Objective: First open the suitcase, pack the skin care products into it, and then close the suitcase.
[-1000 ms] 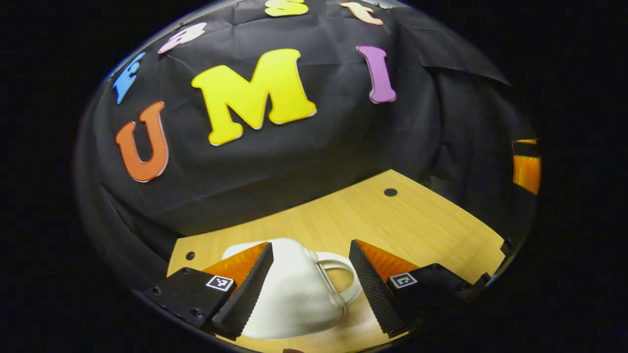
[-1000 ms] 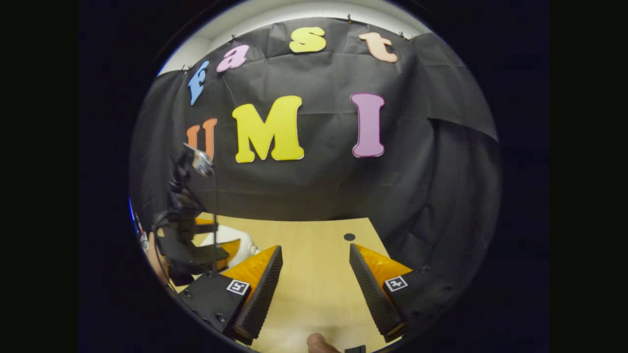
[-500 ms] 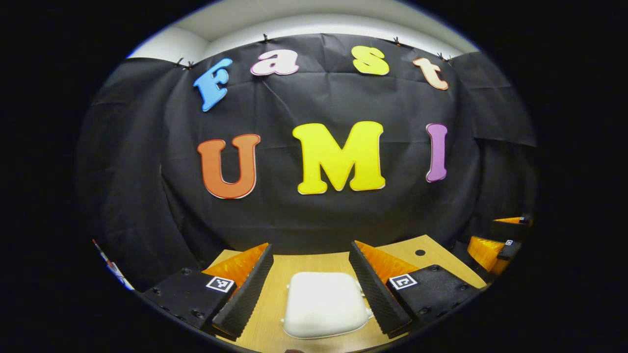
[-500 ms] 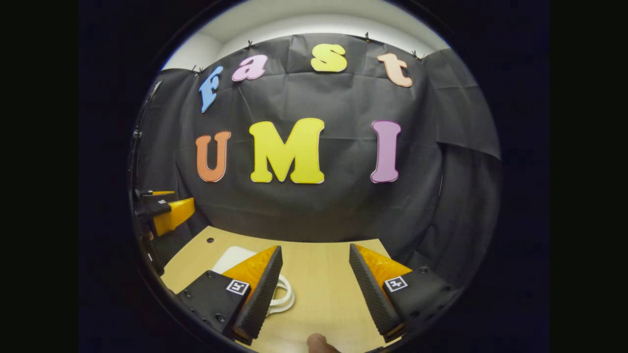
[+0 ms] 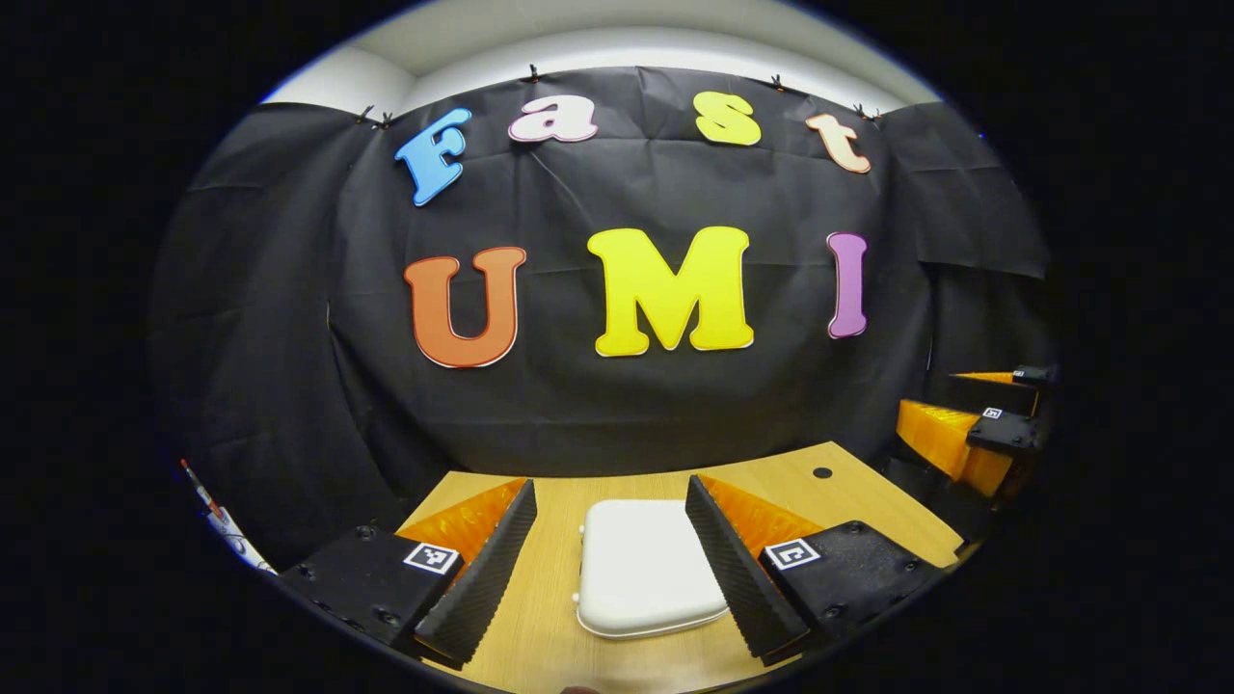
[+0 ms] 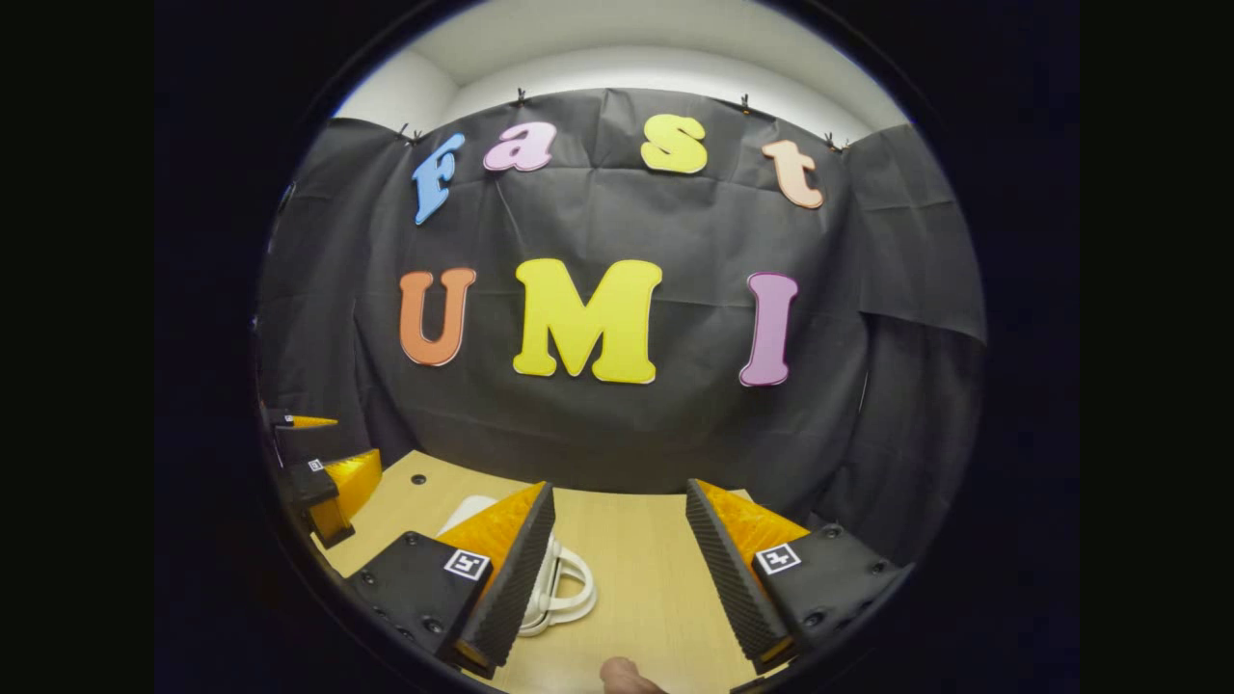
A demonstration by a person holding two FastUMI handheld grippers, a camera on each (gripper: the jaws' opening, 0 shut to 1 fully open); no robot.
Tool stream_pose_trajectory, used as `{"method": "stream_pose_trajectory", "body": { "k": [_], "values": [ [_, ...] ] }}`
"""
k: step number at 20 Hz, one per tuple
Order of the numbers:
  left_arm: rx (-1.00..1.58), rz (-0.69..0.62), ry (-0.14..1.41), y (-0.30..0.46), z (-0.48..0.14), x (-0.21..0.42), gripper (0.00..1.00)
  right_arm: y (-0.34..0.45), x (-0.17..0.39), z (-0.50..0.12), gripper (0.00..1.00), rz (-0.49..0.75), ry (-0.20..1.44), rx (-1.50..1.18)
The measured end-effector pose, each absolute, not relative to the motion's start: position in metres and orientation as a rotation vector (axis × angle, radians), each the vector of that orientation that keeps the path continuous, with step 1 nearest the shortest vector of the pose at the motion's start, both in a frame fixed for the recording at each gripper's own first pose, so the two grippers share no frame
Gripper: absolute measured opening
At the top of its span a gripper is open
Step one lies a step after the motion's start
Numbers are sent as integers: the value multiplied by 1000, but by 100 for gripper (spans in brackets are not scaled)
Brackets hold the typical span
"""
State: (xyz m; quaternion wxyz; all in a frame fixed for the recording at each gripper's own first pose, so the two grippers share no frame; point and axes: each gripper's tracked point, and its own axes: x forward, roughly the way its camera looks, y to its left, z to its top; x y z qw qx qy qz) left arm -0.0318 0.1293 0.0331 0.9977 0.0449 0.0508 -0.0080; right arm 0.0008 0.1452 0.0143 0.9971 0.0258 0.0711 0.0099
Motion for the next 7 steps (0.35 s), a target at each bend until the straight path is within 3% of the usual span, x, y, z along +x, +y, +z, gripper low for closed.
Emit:
{"method": "stream_pose_trajectory", "body": {
  "k": [2, 7],
  "values": [
    [81, -30, 80, 129, 38, -29, 99, 148, 1, 16, 77, 15, 139, 50],
    [72, -62, 87, 125, 35, -25, 99, 150, -1, 18, 81, 10, 139, 35]
  ]
}}
